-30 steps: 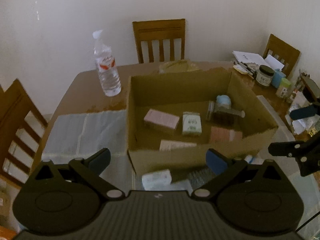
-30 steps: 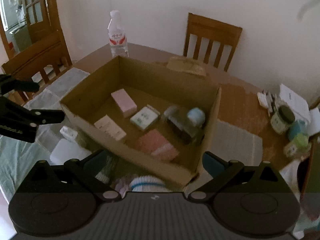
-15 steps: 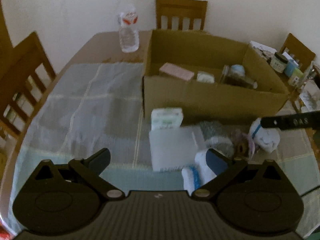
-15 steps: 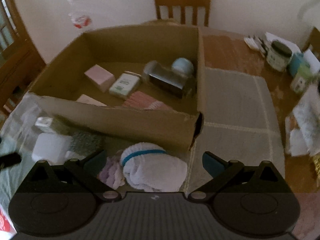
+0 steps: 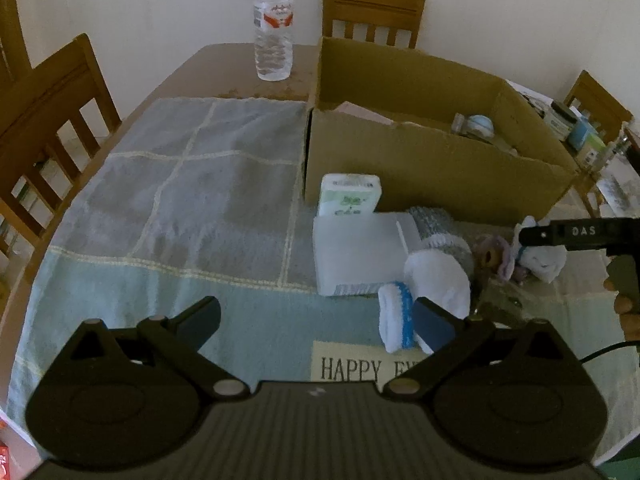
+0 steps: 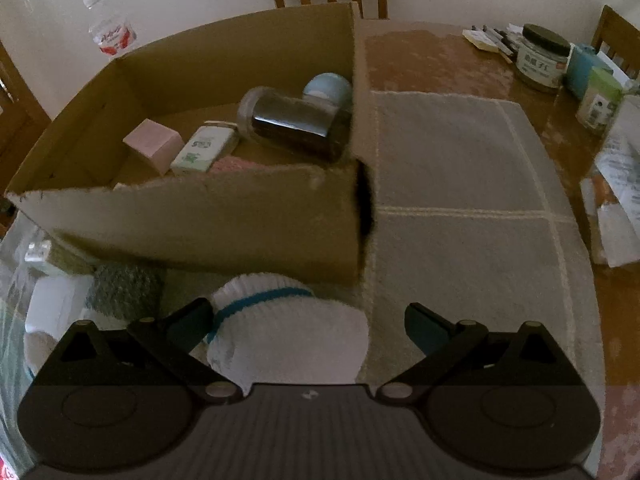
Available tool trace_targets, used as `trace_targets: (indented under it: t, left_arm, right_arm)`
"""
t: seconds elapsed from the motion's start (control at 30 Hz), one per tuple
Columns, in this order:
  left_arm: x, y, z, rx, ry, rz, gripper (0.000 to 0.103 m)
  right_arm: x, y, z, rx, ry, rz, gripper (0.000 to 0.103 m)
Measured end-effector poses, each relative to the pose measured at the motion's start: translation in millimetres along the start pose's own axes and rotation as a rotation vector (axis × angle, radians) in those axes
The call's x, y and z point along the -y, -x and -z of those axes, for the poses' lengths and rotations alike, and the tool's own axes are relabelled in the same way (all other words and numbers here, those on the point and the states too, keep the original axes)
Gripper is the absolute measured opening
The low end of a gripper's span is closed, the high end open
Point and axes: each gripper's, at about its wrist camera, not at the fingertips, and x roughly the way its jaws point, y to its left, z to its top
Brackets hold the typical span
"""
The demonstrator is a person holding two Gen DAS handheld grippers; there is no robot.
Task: Organize objects
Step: 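Move both tools back to the pile toward the clear jar and rolled towel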
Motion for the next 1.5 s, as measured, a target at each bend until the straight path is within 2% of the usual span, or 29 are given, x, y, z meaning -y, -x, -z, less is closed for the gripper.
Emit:
trace_targets:
  t: [0.3,0.57,0.7,0.87,0.93,1.07,1.13,1.37,1.5]
  left_arm:
    - [1,11,10,0.008,-0.008,0.045,0.101]
    - [35,20,27,0.004,0.007,0.048,0.101]
    - [60,16,41,-0.02,0.002,0.073,0.102]
    - [80,0,65,-0.08,0.025,0.008,0.102]
    - [77,-5,72,-0.097,0.063,-0.019,0.102]
    - [65,-7,80,-0.109,0.151,-0.025,0.102]
    - [61,-6,83,-0.11,0.17,-0.043,0.102]
    - [40,-4,80,-0.079,0.197,-0.185,0.102]
    - [34,-3,81,-0.065,0.218,-0.204,0.102]
  right_arm:
    - [19,18,24,-0.025,0.081,0.067,0.103]
    - [28,18,33,-0.037,0.272,0.012,0.103]
    - [31,8,35,-0.076,0.328,-0.016,0.103]
    - [34,6,43,-0.037,0.407,-0.044,0.103]
    - [35,6,43,-0.032,0.42,-0.054,0.103]
    - [39,7,44,-0.026,0.44,-0.069,0.103]
    - [39,7,44,-0.024,0.446,-0.073,0.103]
    - [41,9,49,0.004,0.45,-0.083,0.103]
    - [40,10,51,0.019,0.449,-0.084,0.103]
